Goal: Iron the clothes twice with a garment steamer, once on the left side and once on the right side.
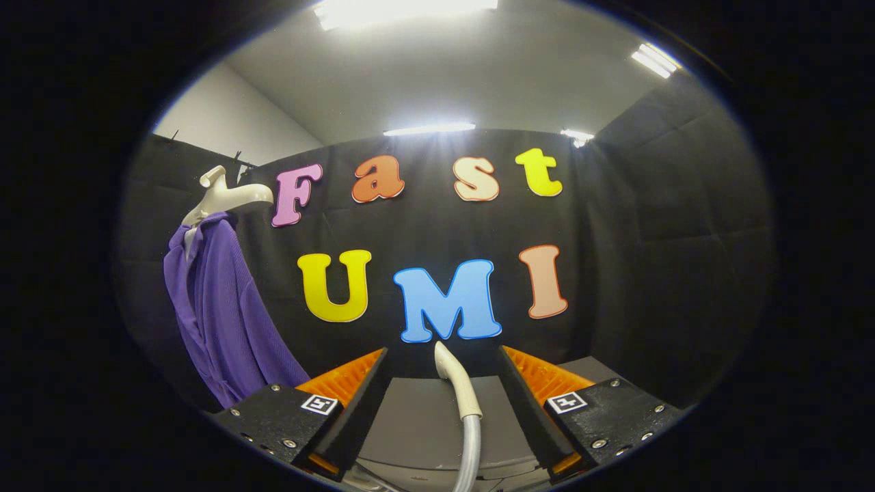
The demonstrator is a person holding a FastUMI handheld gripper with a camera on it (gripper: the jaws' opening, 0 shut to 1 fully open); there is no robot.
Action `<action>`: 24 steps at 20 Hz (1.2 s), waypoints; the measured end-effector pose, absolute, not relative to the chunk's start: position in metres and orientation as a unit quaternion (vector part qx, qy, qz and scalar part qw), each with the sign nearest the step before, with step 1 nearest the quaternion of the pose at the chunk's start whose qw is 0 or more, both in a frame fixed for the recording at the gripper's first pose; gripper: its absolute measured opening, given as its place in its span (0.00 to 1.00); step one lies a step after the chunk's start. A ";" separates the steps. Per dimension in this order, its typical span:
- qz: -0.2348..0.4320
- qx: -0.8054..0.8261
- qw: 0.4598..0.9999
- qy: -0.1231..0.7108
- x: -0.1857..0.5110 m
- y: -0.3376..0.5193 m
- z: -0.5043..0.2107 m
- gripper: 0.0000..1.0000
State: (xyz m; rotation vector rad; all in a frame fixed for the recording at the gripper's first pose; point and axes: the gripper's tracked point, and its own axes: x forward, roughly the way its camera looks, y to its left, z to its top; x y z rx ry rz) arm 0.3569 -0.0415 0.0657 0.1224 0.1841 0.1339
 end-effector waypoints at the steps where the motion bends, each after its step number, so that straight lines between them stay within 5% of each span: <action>1: 0.073 0.070 0.990 0.101 0.368 -0.041 0.059 0.94; 24: 0.135 0.206 0.902 0.355 0.516 -0.035 -0.120 0.92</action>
